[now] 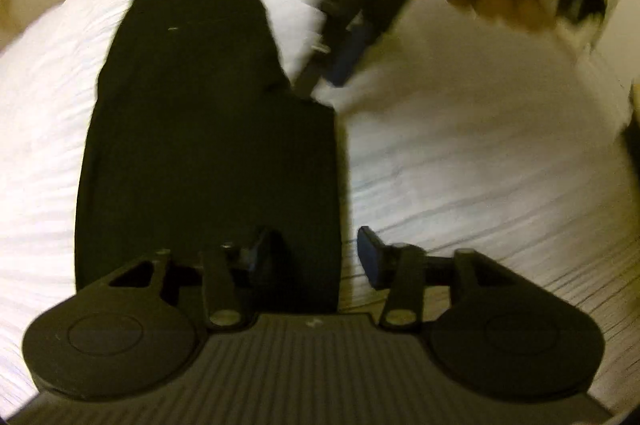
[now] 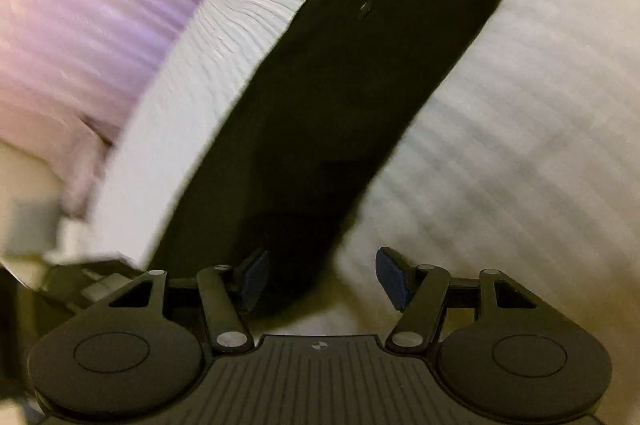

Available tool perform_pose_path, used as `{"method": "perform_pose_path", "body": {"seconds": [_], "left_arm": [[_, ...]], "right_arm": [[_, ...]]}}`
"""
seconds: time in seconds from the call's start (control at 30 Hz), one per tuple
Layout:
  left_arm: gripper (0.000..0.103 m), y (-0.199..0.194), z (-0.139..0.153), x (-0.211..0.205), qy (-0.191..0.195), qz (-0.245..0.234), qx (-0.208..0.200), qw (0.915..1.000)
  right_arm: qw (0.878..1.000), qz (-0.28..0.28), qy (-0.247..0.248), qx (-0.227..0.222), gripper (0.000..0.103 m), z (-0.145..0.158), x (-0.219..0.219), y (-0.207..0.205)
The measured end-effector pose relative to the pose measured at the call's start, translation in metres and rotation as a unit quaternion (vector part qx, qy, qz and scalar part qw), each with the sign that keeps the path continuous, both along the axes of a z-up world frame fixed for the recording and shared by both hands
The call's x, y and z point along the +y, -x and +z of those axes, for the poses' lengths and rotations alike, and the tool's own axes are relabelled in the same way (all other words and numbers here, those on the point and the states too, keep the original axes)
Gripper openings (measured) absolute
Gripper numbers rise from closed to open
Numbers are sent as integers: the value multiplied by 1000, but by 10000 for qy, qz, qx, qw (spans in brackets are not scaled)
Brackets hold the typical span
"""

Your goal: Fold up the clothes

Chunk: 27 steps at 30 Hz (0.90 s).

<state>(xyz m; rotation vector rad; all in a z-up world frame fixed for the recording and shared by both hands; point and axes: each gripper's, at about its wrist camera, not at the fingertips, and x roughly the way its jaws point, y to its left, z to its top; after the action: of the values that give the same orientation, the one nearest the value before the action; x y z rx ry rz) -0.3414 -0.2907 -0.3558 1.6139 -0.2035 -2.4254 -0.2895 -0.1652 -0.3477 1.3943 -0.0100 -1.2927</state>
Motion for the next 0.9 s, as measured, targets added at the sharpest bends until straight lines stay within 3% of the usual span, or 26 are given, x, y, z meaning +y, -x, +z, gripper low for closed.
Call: {"method": "perform_pose_path", "body": {"seconds": [0.03, 0.1, 0.13, 0.2, 0.3, 0.5, 0.63, 0.67, 0.77, 0.9], "left_arm": [[13, 0, -1, -2, 22, 36, -6, 10000], [5, -5, 6, -11, -95, 172, 81, 9998], [5, -7, 10, -13, -87, 160, 95, 9998], [5, -11, 16, -17, -100, 88, 113, 9998], [5, -11, 17, -24, -193, -137, 38, 9997], [10, -13, 13, -24, -371, -321, -263, 9984], [12, -13, 28, -29, -591, -22, 139, 9982], [13, -9, 31, -32, -588, 68, 256, 9979], [19, 6, 35, -44, -518, 333, 557, 9965], [22, 28, 23, -58, -430, 608, 698, 9948]], "right_arm": [[9999, -19, 47, -165, 62, -6, -1, -2], [9990, -56, 83, -439, 27, -16, -2, -4], [9983, -75, 101, -576, 19, -20, -2, -4], [9961, -192, 141, -851, 12, -21, 1, -5], [9965, -210, 174, -786, 10, -5, 9, -10], [9977, -253, -67, -630, 13, -10, 5, -6], [9986, -465, 227, -136, 55, 16, 12, 22], [9977, -601, 326, -19, 59, 21, 13, 33], [9930, -1044, 509, 192, 59, 26, 1, 72], [9870, -1479, 533, 340, 59, 10, -32, 127]]}}
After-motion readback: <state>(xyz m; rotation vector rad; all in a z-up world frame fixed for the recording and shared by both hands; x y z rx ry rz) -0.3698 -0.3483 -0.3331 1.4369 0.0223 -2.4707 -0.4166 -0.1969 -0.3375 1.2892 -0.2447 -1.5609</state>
